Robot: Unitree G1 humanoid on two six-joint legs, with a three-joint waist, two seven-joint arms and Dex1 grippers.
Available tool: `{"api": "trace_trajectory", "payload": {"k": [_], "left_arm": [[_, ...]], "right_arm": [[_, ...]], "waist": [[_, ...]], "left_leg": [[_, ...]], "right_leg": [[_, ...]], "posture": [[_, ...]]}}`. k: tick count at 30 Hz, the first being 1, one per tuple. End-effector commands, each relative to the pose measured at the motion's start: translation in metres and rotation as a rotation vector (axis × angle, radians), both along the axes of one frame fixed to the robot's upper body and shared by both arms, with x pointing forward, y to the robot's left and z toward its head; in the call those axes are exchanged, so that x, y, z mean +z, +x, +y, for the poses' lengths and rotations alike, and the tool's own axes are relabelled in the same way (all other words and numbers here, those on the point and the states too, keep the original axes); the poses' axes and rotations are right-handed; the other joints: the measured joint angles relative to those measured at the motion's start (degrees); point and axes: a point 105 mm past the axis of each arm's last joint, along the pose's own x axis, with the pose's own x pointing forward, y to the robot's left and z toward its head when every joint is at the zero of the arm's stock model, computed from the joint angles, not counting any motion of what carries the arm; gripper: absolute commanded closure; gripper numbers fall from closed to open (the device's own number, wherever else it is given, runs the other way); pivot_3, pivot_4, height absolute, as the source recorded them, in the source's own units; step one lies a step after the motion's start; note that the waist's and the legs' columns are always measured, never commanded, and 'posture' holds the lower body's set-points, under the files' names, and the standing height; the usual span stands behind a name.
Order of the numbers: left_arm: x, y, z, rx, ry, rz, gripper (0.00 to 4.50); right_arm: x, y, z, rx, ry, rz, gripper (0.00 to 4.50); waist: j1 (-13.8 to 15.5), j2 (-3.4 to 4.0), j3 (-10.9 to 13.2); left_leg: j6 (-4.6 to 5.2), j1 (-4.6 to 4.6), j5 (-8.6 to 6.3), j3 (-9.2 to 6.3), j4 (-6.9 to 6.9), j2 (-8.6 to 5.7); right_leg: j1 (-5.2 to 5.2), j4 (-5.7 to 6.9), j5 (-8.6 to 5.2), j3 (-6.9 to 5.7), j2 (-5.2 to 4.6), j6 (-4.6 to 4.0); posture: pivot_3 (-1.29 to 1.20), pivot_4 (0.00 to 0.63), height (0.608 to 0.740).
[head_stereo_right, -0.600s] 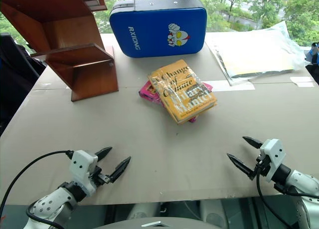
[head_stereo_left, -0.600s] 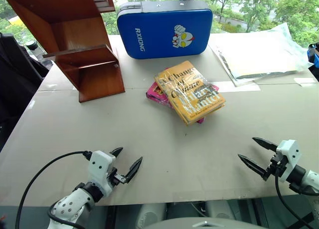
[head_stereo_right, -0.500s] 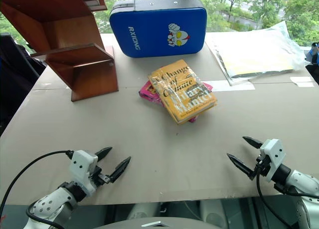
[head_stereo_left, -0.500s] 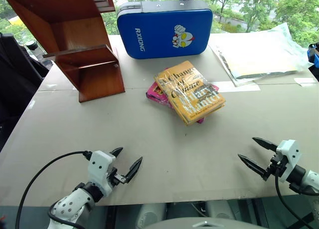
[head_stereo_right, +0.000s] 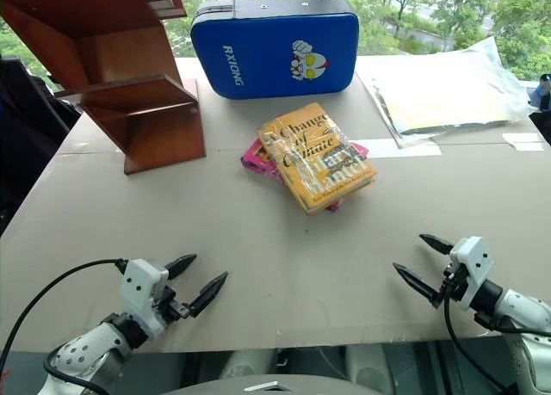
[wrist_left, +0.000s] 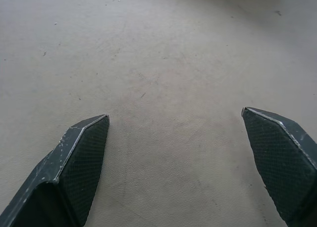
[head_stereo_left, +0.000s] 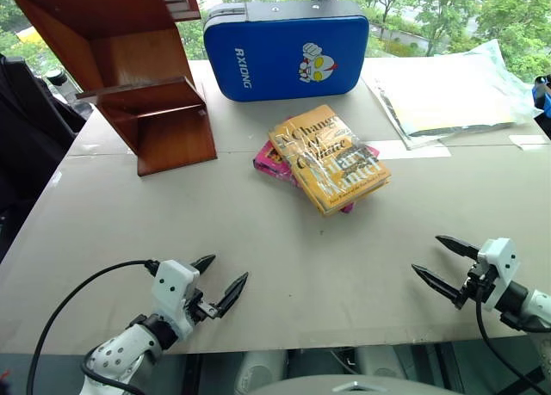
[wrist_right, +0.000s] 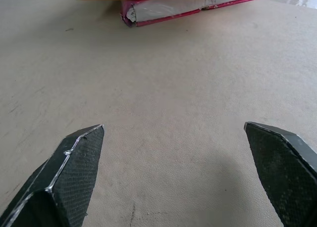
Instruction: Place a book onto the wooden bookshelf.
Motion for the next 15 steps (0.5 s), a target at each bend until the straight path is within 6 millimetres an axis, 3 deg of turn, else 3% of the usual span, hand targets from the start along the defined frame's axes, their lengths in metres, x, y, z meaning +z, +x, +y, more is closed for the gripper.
{"api": "trace_trajectory", "payload": {"k": [1, 8, 12, 15], "left_arm": [[0.001, -0.004, -0.002, -0.021, -0.009, 0.003, 0.1], [0.002, -0.005, -0.004, -0.034, -0.015, -0.003, 0.1], [0.012, 0.004, 0.001, -0.097, 0.003, -0.009, 0.1], [0.041, 0.025, 0.014, -0.118, -0.03, -0.066, 0.1]], "right_arm": [[0.006, 0.003, -0.006, -0.016, -0.02, -0.021, 0.0], [0.011, 0.012, -0.008, -0.051, -0.009, -0.042, 0.0], [0.023, 0.04, -0.012, -0.181, -0.041, -0.083, 0.0], [0.041, 0.067, -0.006, -0.223, -0.052, -0.113, 0.0]], "waist": [[0.01, 0.0, 0.0], [0.0, 0.0, 0.0], [-0.09, -0.02, 0.01], [-0.05, -0.03, 0.02]], "left_leg": [[0.0, 0.0, 0.0, 0.0, 0.0, 0.0], [0.0, 0.0, 0.0, 0.0, 0.0, 0.0], [0.0, 0.05, 0.01, 0.03, 0.01, 0.0], [0.0, 0.09, 0.01, 0.0, 0.01, 0.0]], "right_leg": [[0.0, 0.0, 0.0, 0.0, 0.0, 0.0], [0.0, 0.0, 0.0, 0.0, 0.01, 0.0], [0.0, 0.06, 0.02, 0.02, 0.03, -0.02], [-0.02, 0.15, 0.02, -0.02, 0.06, -0.02]], "posture": [[0.0, 0.15, 0.74], [0.0, 0.15, 0.74], [0.0, 0.15, 0.74], [0.0, 0.15, 0.74]]}}
